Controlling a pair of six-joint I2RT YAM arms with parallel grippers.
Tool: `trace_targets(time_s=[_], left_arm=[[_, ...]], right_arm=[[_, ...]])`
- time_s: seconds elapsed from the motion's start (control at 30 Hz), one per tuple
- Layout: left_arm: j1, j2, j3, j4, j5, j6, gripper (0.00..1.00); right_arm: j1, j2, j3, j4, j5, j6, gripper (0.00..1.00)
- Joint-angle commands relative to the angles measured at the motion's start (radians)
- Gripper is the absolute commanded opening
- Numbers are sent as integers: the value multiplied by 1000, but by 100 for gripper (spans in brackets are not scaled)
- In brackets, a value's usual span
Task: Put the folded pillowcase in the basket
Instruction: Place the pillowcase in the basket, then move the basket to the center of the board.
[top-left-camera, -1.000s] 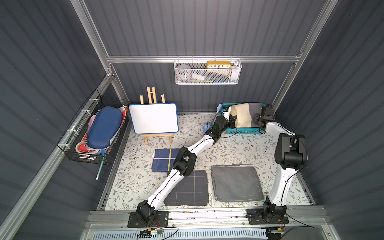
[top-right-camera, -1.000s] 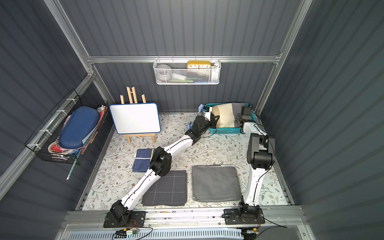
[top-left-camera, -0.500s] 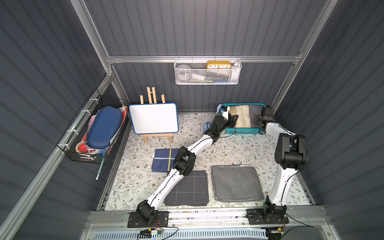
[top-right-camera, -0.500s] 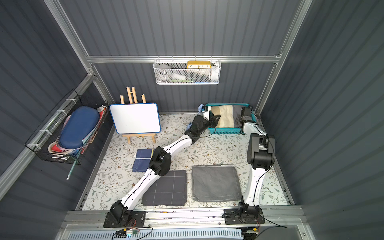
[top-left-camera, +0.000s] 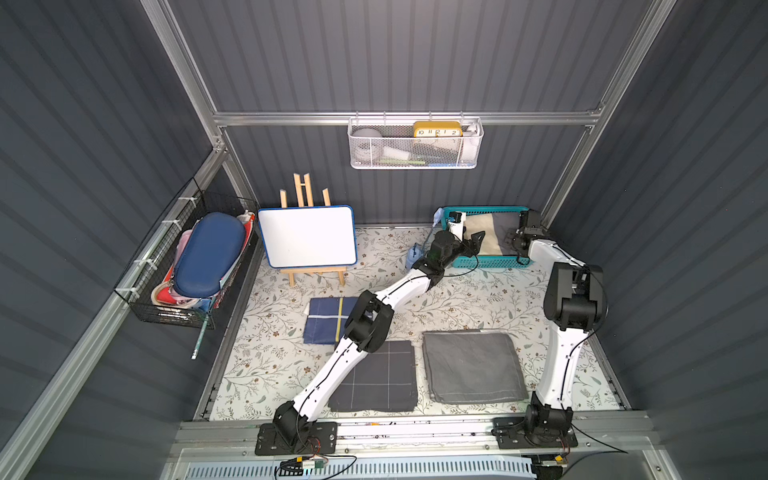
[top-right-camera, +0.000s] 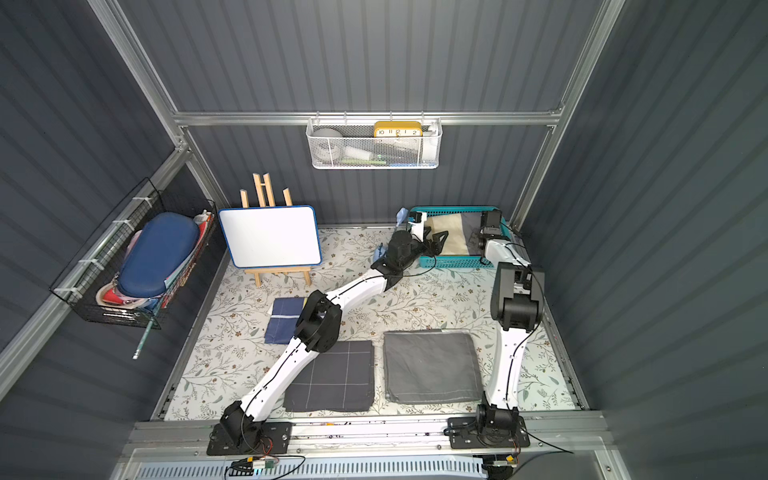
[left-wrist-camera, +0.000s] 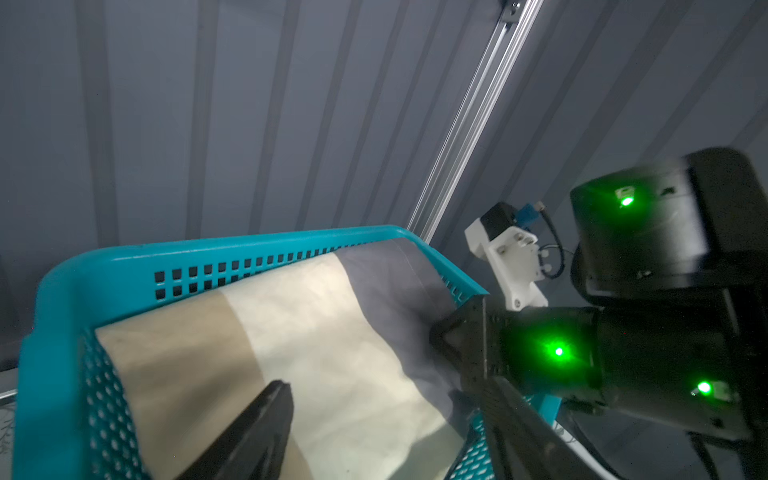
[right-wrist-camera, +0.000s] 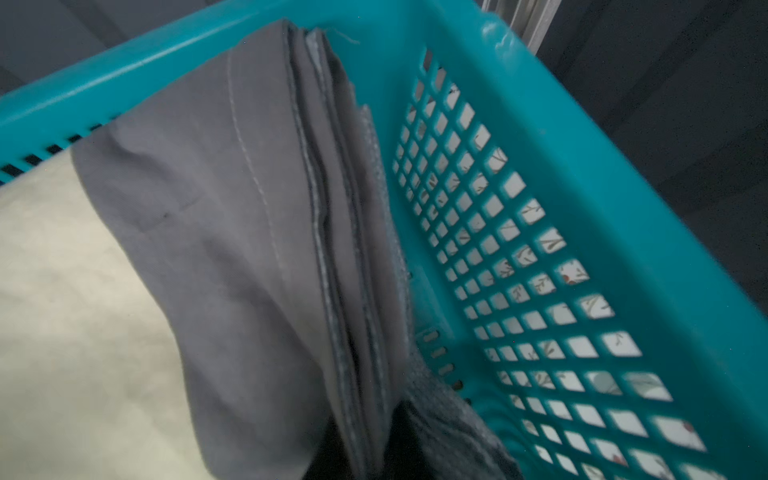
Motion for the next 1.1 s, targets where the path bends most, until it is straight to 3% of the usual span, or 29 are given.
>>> trace_targets(time_s=[0.0,0.27,0.6,0.73,0.8,0.83,1.07], left_arm=[[-1,-95,-11,30,-37,36,78],[-7,-181,-96,38,-48,48,83],[-12,-293,-267,97,-83,49,84],[-12,-301,-274,101,-83,52,84],[-12,-307,-277,99,-84,54,85],[-12,-312,-282,98,-85,54,84],[-13,-410,-410,131,-120,55,85]], right_arm=[[-5,-8,19,-60,8,14,0],[-8,-1,86,-150,109,19,2],[-11,-12,98,-255,96,97,6],[-10,12,128,-275,106,90,28],[-12,18,151,-289,108,89,29],[-11,15,156,-289,124,84,36],[-8,-101,54,-254,138,82,63]])
